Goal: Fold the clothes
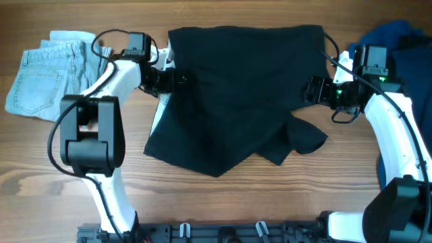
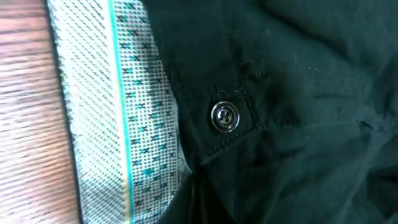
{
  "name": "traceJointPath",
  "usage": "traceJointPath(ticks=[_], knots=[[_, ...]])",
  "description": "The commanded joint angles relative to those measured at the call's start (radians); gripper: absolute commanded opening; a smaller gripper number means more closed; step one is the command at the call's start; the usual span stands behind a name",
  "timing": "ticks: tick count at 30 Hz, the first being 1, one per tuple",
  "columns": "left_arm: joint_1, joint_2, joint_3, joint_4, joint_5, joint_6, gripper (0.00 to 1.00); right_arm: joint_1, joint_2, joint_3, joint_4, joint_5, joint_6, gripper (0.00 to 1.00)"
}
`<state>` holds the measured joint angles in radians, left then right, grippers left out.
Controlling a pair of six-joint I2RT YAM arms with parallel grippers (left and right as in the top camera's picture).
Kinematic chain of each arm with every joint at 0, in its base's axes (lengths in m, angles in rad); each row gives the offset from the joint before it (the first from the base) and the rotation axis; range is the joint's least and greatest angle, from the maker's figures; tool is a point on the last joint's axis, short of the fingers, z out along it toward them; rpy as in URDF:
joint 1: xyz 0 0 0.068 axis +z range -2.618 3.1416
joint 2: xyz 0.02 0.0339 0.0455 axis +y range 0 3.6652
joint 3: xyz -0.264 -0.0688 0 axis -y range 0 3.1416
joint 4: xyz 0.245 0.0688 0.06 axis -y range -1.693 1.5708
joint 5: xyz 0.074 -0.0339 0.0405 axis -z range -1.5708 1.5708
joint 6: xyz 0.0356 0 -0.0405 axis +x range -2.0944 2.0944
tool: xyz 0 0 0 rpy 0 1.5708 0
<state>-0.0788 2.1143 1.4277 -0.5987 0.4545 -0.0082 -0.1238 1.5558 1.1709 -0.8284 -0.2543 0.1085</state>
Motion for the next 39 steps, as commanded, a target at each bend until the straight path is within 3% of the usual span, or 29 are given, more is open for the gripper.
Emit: traceJointPath(ticks=[1,6,9,12,14,15,17,18,20,22,24,25,27,33,36,39], knots=[[0.064,-0.063,0.006,-0.012,0.005,0.001,0.04,0.003,0.000,-0.005,0.000,-0.005,-0.001,1.00],[0.135,-0.067,0.006,-0.026,0.005,0.001,0.04,0.003,0.000,-0.005,-0.012,0.015,0.017,0.99],[0.140,-0.067,0.006,-0.023,0.005,0.001,0.04,-0.009,0.000,-0.004,-0.105,0.296,0.169,0.99],[0.140,-0.067,0.006,-0.022,0.005,0.001,0.04,-0.025,0.000,-0.005,-0.168,0.291,0.191,1.00],[0.140,-0.067,0.006,-0.010,0.006,-0.001,0.04,-0.025,0.008,-0.011,-0.086,0.243,0.183,0.99],[0.140,-0.067,0.006,-0.003,0.007,-0.015,0.04,-0.025,0.029,-0.011,-0.037,0.184,0.163,0.87],[0.140,-0.067,0.006,-0.002,0.009,-0.026,0.04,-0.024,0.097,-0.011,-0.005,0.002,0.100,0.47],[0.140,-0.067,0.006,-0.002,0.009,-0.026,0.04,-0.024,0.121,-0.011,-0.031,0.026,0.107,0.44],[0.140,-0.067,0.006,-0.002,0.009,-0.026,0.04,-0.027,0.136,-0.013,-0.117,0.174,0.189,0.49],[0.140,-0.067,0.006,-0.001,0.009,-0.026,0.04,-0.027,0.142,-0.014,-0.184,0.169,0.203,0.58],[0.140,-0.067,0.006,-0.003,0.009,-0.026,0.06,-0.027,0.142,-0.014,-0.219,0.161,0.210,0.74],[0.140,-0.067,0.006,-0.003,0.009,-0.026,0.08,-0.027,0.142,-0.015,-0.247,0.094,0.235,0.89],[0.140,-0.067,0.006,-0.003,0.009,-0.026,0.09,-0.027,0.142,-0.027,-0.244,0.084,0.287,0.98],[0.140,-0.067,0.006,-0.003,0.009,-0.026,0.11,-0.055,0.142,-0.169,-0.021,-0.081,0.444,0.97],[0.140,-0.067,0.006,-0.003,0.009,-0.026,0.12,-0.076,0.139,-0.169,-0.029,-0.080,0.439,0.92],[0.140,-0.067,0.006,-0.003,0.009,-0.026,0.13,-0.122,0.096,-0.167,-0.094,-0.143,0.391,0.99]])
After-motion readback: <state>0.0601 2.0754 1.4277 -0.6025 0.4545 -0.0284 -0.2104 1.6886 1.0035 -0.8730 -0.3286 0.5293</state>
